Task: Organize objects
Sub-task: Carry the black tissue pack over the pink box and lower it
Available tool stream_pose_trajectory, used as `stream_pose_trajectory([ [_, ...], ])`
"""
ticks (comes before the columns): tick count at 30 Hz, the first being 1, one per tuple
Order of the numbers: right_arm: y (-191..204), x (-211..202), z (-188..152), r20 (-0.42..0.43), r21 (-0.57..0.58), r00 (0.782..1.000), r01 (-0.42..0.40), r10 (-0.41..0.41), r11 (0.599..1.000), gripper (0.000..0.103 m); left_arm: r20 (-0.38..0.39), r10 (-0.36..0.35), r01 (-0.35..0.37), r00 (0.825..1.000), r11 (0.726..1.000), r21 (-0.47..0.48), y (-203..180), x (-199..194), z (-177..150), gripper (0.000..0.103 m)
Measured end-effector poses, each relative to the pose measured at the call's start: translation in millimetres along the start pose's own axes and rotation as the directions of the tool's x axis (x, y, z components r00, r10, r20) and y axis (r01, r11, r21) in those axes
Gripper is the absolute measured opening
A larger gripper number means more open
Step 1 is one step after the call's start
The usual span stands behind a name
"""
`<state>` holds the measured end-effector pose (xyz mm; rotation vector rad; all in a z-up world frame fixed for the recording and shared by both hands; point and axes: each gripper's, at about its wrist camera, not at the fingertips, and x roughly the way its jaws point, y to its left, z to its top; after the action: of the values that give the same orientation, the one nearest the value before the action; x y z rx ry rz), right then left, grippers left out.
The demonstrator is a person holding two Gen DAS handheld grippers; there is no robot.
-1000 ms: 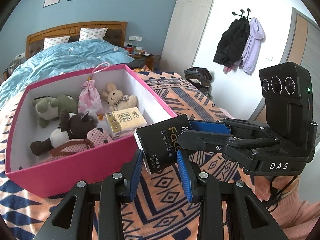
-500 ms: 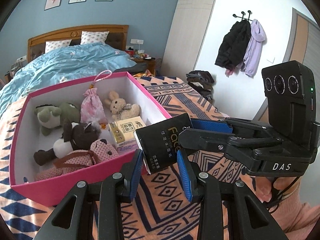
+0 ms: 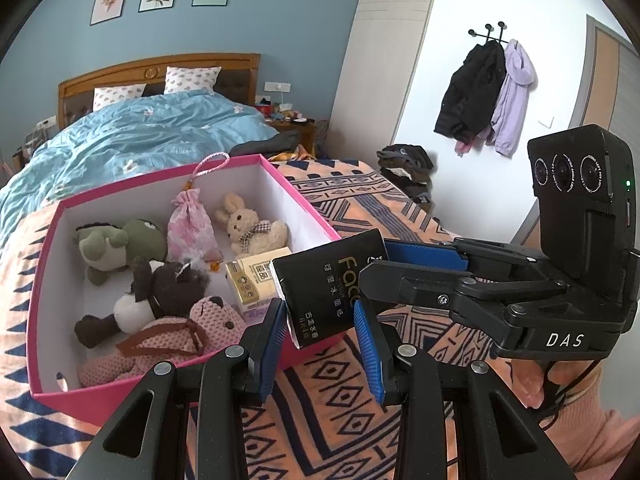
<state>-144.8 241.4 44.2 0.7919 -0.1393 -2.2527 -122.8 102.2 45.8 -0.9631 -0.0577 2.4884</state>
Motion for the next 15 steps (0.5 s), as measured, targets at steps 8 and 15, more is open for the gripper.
stream_pose_trajectory([
  [8, -5, 5, 9, 0.007, 0.004, 1.000, -0.009, 0.009, 1.000, 0.038, 0.000, 0.029, -0.029, 1.000, 1.000, 0.009, 4, 6, 9, 0.035],
  [15, -9, 14, 17, 0.006, 0.003, 1.000, 0.006, -0.007, 1.000, 0.038, -0.016, 0.058, -0.058, 0.998, 0.998, 0.012, 9, 18, 18, 0.035],
])
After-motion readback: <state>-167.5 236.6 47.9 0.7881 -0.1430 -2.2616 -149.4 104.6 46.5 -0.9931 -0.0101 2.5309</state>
